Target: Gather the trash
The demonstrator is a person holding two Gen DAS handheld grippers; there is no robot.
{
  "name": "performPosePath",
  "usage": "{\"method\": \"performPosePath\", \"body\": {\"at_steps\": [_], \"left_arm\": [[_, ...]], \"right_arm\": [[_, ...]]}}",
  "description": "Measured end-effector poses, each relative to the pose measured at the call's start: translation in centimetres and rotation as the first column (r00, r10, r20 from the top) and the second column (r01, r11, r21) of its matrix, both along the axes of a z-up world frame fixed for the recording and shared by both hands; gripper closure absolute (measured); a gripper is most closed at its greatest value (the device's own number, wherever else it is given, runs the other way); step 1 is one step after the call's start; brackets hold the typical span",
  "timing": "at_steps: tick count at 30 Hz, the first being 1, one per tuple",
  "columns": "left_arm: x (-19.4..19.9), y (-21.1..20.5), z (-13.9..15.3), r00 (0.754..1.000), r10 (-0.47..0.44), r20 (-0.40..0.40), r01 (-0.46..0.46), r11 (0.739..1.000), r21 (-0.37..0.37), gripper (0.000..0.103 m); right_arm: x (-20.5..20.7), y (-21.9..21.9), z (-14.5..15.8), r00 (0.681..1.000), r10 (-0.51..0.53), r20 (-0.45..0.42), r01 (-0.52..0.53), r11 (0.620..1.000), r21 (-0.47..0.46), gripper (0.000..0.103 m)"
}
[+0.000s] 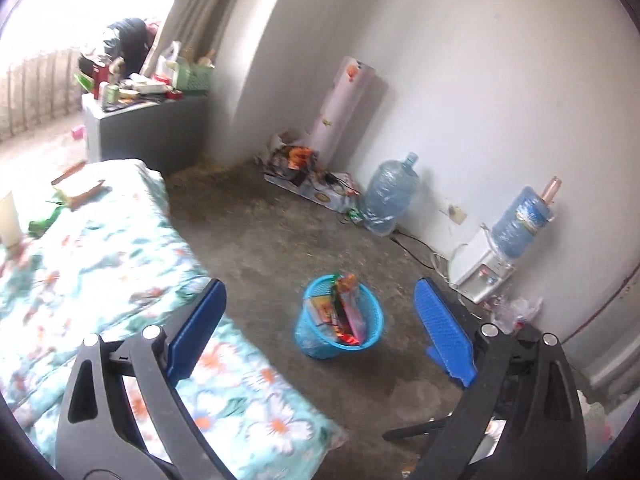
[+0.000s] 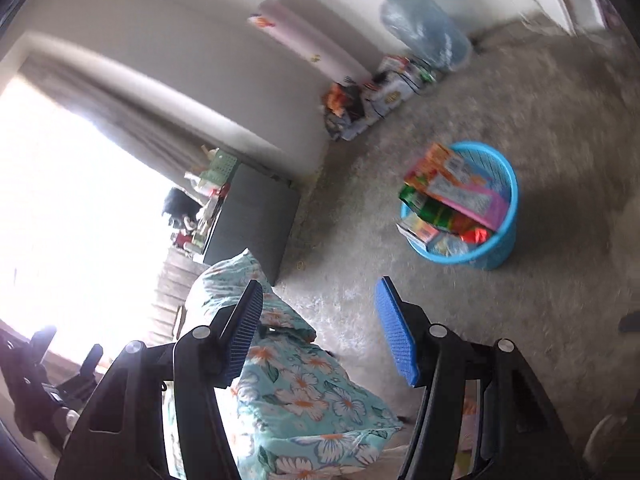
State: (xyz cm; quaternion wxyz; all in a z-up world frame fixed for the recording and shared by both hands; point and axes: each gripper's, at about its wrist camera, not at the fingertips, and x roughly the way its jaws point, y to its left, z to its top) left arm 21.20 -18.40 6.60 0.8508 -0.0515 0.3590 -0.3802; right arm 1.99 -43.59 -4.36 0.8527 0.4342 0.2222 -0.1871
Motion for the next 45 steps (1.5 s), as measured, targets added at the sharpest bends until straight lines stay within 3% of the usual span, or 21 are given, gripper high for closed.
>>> {"method": "performPosePath", "body": {"at_steps": [5,10,13,15,17,21,25,28,30,33,38,45], "left_arm": [[-3.8,8.0,0.9,0.968,0.251,0.009,-0.251,0.967,0.035,0.009],[-7.3,13.3,-0.1,0.937,0.346,-0.043,-0.343,0.937,0.061,0.009],[-9.4,15.5,-1.0,0.923,0.385,-0.008,-0.382,0.919,0.099,0.009],[-11.0,16.5,-1.4,0.898,0.437,0.038,-0.438,0.889,0.133,0.009],[-12.1,17.3,-1.9,0.875,0.477,0.083,-0.484,0.858,0.171,0.009],[-13.5,18.1,-2.7,0.849,0.508,0.147,-0.529,0.821,0.217,0.009],[-14.0,18.6,-3.8,0.845,0.525,0.098,-0.534,0.823,0.197,0.009],[-14.4,18.2,-5.1,0.828,0.560,0.015,-0.550,0.809,0.206,0.009],[-14.2,17.6,-6.5,0.838,0.542,-0.067,-0.514,0.825,0.235,0.009],[-14.1,16.2,-8.5,0.847,0.517,-0.126,-0.462,0.832,0.308,0.009],[-14.6,14.9,-9.4,0.857,0.502,-0.120,-0.433,0.826,0.360,0.009],[-14.7,13.3,-8.5,0.873,0.483,-0.070,-0.427,0.826,0.369,0.009]], "right_arm": [[0.3,8.0,6.7,0.995,0.101,-0.024,-0.103,0.944,-0.315,0.020],[-0.6,14.3,10.3,0.989,0.134,-0.069,-0.150,0.860,-0.488,0.012],[-1.6,18.4,11.8,0.986,0.134,-0.100,-0.167,0.778,-0.606,0.006],[-1.9,20.8,12.5,0.980,0.150,-0.128,-0.197,0.735,-0.649,0.006],[-2.1,22.5,12.7,0.972,0.180,-0.149,-0.234,0.719,-0.655,0.006],[-1.8,24.4,12.4,0.947,0.217,-0.236,-0.320,0.682,-0.658,0.006],[-1.2,24.6,10.5,0.906,0.220,-0.361,-0.413,0.644,-0.644,0.006],[-1.1,24.0,8.5,0.868,0.214,-0.449,-0.471,0.642,-0.605,0.006],[-1.3,23.6,7.3,0.846,0.214,-0.489,-0.496,0.652,-0.573,0.006],[-1.8,23.1,5.6,0.817,0.205,-0.538,-0.521,0.663,-0.538,0.006],[-2.8,22.1,4.6,0.797,0.179,-0.576,-0.528,0.671,-0.521,0.006],[-3.3,20.4,4.6,0.794,0.145,-0.590,-0.514,0.679,-0.525,0.006]]}}
